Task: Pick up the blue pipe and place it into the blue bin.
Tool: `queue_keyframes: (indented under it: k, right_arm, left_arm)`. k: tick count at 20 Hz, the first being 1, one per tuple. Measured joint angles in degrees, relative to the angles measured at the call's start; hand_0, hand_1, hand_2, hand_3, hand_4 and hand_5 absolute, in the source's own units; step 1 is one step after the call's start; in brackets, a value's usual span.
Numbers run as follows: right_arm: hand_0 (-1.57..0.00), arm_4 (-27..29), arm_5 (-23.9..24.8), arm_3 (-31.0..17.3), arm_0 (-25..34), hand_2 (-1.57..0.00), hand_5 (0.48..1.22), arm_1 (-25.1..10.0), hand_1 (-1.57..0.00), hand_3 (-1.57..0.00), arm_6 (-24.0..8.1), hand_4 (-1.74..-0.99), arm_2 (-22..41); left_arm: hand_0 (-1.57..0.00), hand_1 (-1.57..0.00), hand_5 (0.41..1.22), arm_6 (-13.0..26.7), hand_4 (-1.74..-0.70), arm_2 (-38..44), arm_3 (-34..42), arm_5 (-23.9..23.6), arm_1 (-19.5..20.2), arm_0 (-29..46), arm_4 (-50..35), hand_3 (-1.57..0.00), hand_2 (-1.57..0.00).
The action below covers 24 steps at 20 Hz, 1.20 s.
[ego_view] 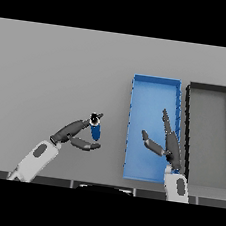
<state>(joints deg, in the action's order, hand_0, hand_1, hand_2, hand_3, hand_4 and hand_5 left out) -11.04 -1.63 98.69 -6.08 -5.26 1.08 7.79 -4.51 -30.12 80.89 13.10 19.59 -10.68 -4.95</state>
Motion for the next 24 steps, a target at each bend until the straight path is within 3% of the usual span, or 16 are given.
queue_keyframes:
  k: [5, 7, 8, 9, 10, 12, 14, 16, 19, 21, 24]
  right_arm:
    - [0.0, 0.6, -0.02, -0.26, 0.17, 0.0, 0.606, 0.08, 0.0, 0.0, 0.2, -1.206, -0.44]
    - [0.0, 0.38, -0.02, -0.69, 0.25, 0.0, 0.603, 0.33, 0.0, 0.0, 0.81, -1.196, -0.2]
    - [0.0, -0.53, 0.41, -0.89, 0.12, 0.0, 0.605, 0.21, 0.0, 0.0, 0.85, -1.196, 0.0]
    - [0.0, -0.47, 0.33, -0.94, 0.02, 0.0, 0.605, 0.02, 0.0, 0.0, 1.16, -1.198, -0.12]
    - [0.0, 0.1, 0.02, -0.57, -0.18, 0.0, 0.605, -0.01, 0.0, 0.0, 0.74, -1.199, -0.25]
    - [0.0, 0.2, -0.07, -0.52, -0.16, 0.0, 0.604, -0.25, 0.0, 0.0, 0.21, -1.198, -0.43]
    - [0.0, 0.9, -0.38, -0.25, 0.35, 0.0, 0.604, -0.44, 0.0, 0.0, 0.15, -1.196, -0.78]
    - [0.0, 1.33, -0.48, -0.06, 0.21, 0.0, 0.603, -0.77, 0.0, 0.0, -0.26, -1.195, -1.22]
    - [0.0, 1.28, -0.77, -0.45, 0.26, 0.0, 0.602, -0.54, 0.0, 0.0, 0.06, -1.192, -0.85]
    - [0.0, 0.93, -0.61, -0.23, 0.48, 0.0, 0.603, -0.5, 0.0, 0.0, -0.95, -1.189, -0.68]
    - [0.0, 0.35, -0.17, -0.78, 0.44, 0.0, 0.606, -0.11, 0.0, 0.0, 0.92, -1.183, -0.44]
  left_arm:
    - [0.0, 0.0, 0.533, -2.58, -1.21, 0.15, -5.6, 1.24, -4.18, -3.43, -0.62, 0.0, 0.0]
    - [0.0, -0.04, 0.585, -4.5, -1.27, 0.72, -6.83, 0.97, -5.76, -4.42, -1.2, -0.04, -0.11]
    - [-0.03, -0.14, 0.617, -4.43, -1.29, 0.93, -6.43, 0.58, -6.37, -4.27, -1.77, -0.12, -0.22]
    - [-0.1, -0.26, 0.651, -3.9, -1.32, 0.76, -6.11, 0.31, -6.84, -3.96, -1.94, -0.22, -0.36]
    - [-0.29, -0.46, 0.765, -3.37, -1.34, 0.65, -6.36, -0.3, -7.34, -3.43, -1.78, -0.49, -0.54]
    - [-0.72, -0.86, 0.929, -2.7, -1.48, 0.94, -6.09, -0.67, -8.9, -3.11, -3.19, -0.88, -0.9]
    - [-1.02, -1.11, 1.034, -3.51, -1.57, 0.36, -5.6, 0.06, -8.47, -3.01, -2.21, -1.1, -1.14]
    - [-1.22, -1.28, 1.101, -6.18, -1.63, -0.71, -6.16, 0.31, -8.76, -3.24, -1.73, -1.22, -1.3]
    - [-1.39, -1.42, 1.16, -9.76, -1.68, -1.74, -6.08, -1.78, -8.99, -2.34, -0.65, -1.35, -1.43]
    - [-1.46, -1.48, 1.182, -7.41, -1.7, -1.36, -4.2, -3.27, -9.61, -3.07, -0.96, -1.41, -1.48]
    - [-1.51, -1.52, 1.201, -7.38, -1.72, -1.17, -0.05, -4.35, -10.27, -3.08, -2.13, -1.45, -1.52]
